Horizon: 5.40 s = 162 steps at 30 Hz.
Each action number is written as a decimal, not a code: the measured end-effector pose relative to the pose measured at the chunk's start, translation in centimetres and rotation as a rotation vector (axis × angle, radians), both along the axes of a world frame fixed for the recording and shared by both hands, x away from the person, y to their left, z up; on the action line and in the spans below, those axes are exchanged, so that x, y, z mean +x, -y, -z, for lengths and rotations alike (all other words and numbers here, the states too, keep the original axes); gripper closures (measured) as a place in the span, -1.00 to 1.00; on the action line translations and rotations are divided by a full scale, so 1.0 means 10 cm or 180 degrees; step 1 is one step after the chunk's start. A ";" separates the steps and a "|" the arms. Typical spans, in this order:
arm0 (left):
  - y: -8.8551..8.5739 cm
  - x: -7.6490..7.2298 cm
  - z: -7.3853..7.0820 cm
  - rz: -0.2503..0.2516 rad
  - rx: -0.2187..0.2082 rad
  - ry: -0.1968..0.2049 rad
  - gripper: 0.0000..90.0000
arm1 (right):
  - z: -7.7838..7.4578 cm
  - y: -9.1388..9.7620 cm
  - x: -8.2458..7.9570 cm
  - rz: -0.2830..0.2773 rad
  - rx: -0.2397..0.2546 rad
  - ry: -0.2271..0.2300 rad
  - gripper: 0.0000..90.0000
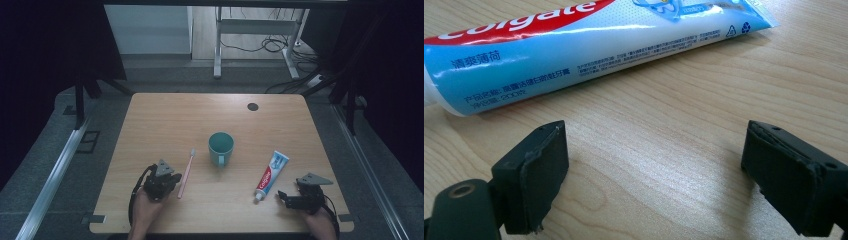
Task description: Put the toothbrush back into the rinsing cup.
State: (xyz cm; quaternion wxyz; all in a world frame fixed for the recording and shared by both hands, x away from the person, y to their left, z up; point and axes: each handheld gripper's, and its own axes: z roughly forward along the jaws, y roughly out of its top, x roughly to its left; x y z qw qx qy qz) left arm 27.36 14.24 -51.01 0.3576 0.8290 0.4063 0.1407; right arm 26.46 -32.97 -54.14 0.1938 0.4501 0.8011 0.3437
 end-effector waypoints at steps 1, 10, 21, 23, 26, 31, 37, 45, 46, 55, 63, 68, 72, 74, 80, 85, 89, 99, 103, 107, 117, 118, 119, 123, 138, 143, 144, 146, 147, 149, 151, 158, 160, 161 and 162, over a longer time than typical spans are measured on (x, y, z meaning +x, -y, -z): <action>0.03 0.00 0.01 0.0021 0.0012 -0.0011 0.99 | 0.00 0.00 0.00 0.0000 0.0000 0.0000 -0.75; 0.16 0.00 0.08 0.0134 0.0081 -0.0122 0.99 | 0.00 0.00 0.00 -0.0001 0.0000 -0.0001 -0.75; 0.22 0.00 0.16 0.0176 0.0148 -0.0222 0.99 | 0.00 0.00 0.00 -0.0009 0.0004 -0.0003 -0.75; 0.21 0.01 0.17 0.0165 0.0171 -0.0240 0.99 | 0.00 0.00 0.00 -0.0014 0.0003 -0.0004 -0.75; 0.17 0.01 0.17 0.0116 0.0207 -0.0256 0.99 | 0.00 0.00 0.00 -0.0014 0.0005 -0.0006 -0.75; 0.11 0.02 0.17 0.0039 0.0223 -0.0276 0.99 | 0.00 0.00 0.00 -0.0015 0.0006 -0.0008 -0.75; 0.02 0.04 0.17 -0.0018 0.0238 -0.0288 0.99 | 0.00 0.00 0.00 -0.0015 0.0008 -0.0010 -0.75; -0.08 0.05 0.18 -0.0113 0.0239 -0.0297 0.99 | 0.00 0.00 -0.01 -0.0020 0.0006 -0.0009 -0.75; -0.09 0.05 0.18 -0.0111 0.0244 -0.0300 0.99 | 0.00 0.00 -0.01 -0.0020 0.0006 -0.0009 -0.75; -0.09 0.05 0.17 -0.0075 0.0258 -0.0290 0.97 | 0.00 0.00 -0.01 -0.0023 0.0004 -0.0007 -0.75; -0.12 0.02 0.11 -0.0054 0.0227 -0.0233 0.92 | 0.00 0.00 -0.01 -0.0024 0.0004 -0.0006 -0.75; -0.12 0.02 0.09 -0.0064 0.0231 -0.0224 0.89 | 0.00 0.00 -0.01 -0.0024 0.0004 -0.0006 -0.75; -0.14 0.03 0.08 -0.0082 0.0295 -0.0233 0.77 | 0.00 0.00 -0.01 -0.0022 0.0002 -0.0003 -0.75; -0.14 0.03 0.08 -0.0067 0.0340 -0.0234 0.69 | 0.00 0.00 -0.01 -0.0022 0.0002 -0.0003 -0.75; -0.15 0.08 0.04 -0.0090 0.0433 -0.0281 0.39 | 0.00 -0.01 -0.01 -0.0021 0.0000 -0.0003 -0.75; -0.17 0.13 0.01 -0.0114 0.0485 -0.0369 0.24 | 0.00 -0.01 -0.01 -0.0021 0.0000 -0.0004 -0.75; -0.19 0.21 -0.02 -0.0087 0.0593 -0.0463 0.14 | 0.00 -0.01 -0.01 -0.0021 0.0000 -0.0003 -0.75; -0.13 0.39 -0.01 -0.0004 0.0788 -0.0793 0.06 | 0.00 -0.01 -0.01 -0.0021 -0.0001 -0.0003 -0.75; -0.10 0.45 -0.03 0.0025 0.0855 -0.0889 0.07 | 0.00 -0.01 -0.01 -0.0021 -0.0001 -0.0003 -0.75; -0.07 0.54 -0.04 0.0058 0.0943 -0.0995 0.11 | 0.00 -0.01 -0.01 -0.0021 -0.0001 -0.0003 -0.75; 0.10 0.73 -0.09 0.0176 0.1176 -0.1250 0.20 | 0.00 0.00 -0.01 -0.0021 -0.0002 -0.0001 -0.75; 0.12 0.75 -0.09 0.0191 0.1200 -0.1276 0.20 | 0.00 0.00 -0.01 -0.0021 -0.0002 0.0000 -0.75; 0.14 0.77 -0.10 0.0199 0.1233 -0.1292 0.21 | 0.00 0.00 -0.01 -0.0021 -0.0002 -0.0001 -0.75; 0.21 0.84 -0.10 0.0232 0.1354 -0.1393 0.25 | 0.00 0.00 -0.01 -0.0022 -0.0003 0.0001 -0.75; 0.39 1.03 -0.10 0.0226 0.1556 -0.1725 0.41 | 0.00 0.00 -0.01 -0.0022 -0.0005 0.0000 -0.75; 0.42 1.08 -0.10 0.0175 0.1597 -0.1852 0.48 | 0.00 0.00 -0.01 -0.0022 -0.0005 0.0000 -0.75; 0.43 1.09 -0.10 0.0170 0.1608 -0.1870 0.49 | 0.00 0.00 -0.01 -0.0022 -0.0005 0.0000 -0.75; 0.43 1.10 -0.10 0.0165 0.1625 -0.1896 0.59 | 0.00 0.00 -0.01 -0.0022 -0.0005 0.0000 -0.75; 0.43 1.11 -0.10 0.0163 0.1623 -0.1905 0.66 | 0.00 0.00 -0.01 -0.0022 -0.0005 0.0000 -0.75; 0.43 1.11 -0.10 0.0158 0.1623 -0.1915 0.72 | 0.00 0.00 -0.01 -0.0022 -0.0005 0.0000 -0.75; 0.42 1.11 -0.10 0.0148 0.1617 -0.1933 0.73 | 0.00 0.00 -0.01 -0.0021 -0.0005 0.0000 -0.75; 0.40 1.11 -0.10 0.0151 0.1567 -0.1925 0.76 | 0.00 0.00 -0.01 -0.0022 -0.0005 0.0000 -0.75; 0.38 1.11 -0.10 0.0146 0.1525 -0.1925 0.76 | 0.00 0.00 -0.01 -0.0022 -0.0005 0.0001 -0.75; 0.37 1.11 -0.11 0.0148 0.1508 -0.1916 0.76 | 0.00 0.00 -0.01 -0.0021 -0.0005 0.0000 -0.75; 0.37 1.11 -0.11 0.0148 0.1484 -0.1908 0.76 | 0.00 0.00 -0.01 -0.0022 -0.0005 0.0001 -0.75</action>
